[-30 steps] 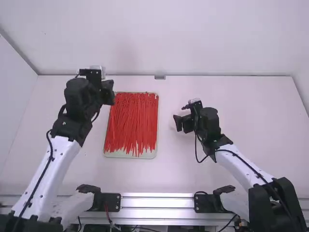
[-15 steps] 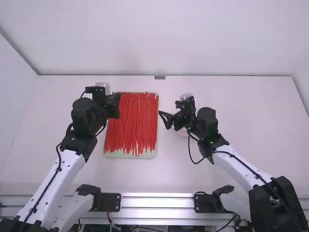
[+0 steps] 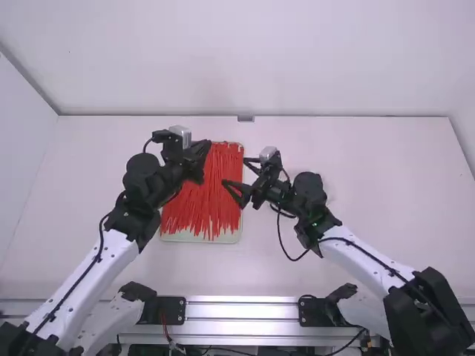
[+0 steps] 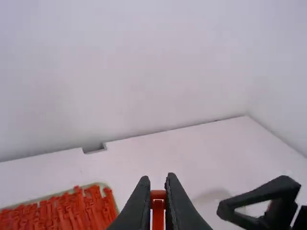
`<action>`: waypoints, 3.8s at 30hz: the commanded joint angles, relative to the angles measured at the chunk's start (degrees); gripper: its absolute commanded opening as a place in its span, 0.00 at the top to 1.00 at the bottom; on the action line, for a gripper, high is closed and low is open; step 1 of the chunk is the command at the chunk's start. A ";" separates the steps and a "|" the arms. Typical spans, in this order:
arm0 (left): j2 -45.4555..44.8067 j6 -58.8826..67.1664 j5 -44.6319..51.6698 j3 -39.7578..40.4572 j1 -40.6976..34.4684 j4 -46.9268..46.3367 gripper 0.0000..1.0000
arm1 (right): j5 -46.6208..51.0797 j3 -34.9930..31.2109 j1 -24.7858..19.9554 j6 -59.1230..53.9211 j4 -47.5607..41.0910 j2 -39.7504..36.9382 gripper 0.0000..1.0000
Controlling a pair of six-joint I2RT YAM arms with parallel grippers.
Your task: Fasten the cable tie
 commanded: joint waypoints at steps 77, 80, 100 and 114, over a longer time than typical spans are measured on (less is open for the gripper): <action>3.06 11.45 23.34 5.42 -5.84 3.23 0.00 | -31.91 1.62 -21.92 11.72 13.00 0.28 1.00; 3.85 11.30 31.34 7.04 -2.34 3.37 0.00 | -31.71 1.62 -21.20 11.30 13.53 0.28 1.00; 27.41 -30.58 72.59 17.59 6.29 54.38 0.21 | -27.74 1.62 -15.52 10.84 24.87 0.35 1.00; 28.35 -30.71 71.10 17.84 4.57 54.38 0.37 | -25.62 1.62 -14.73 12.31 25.16 0.35 1.00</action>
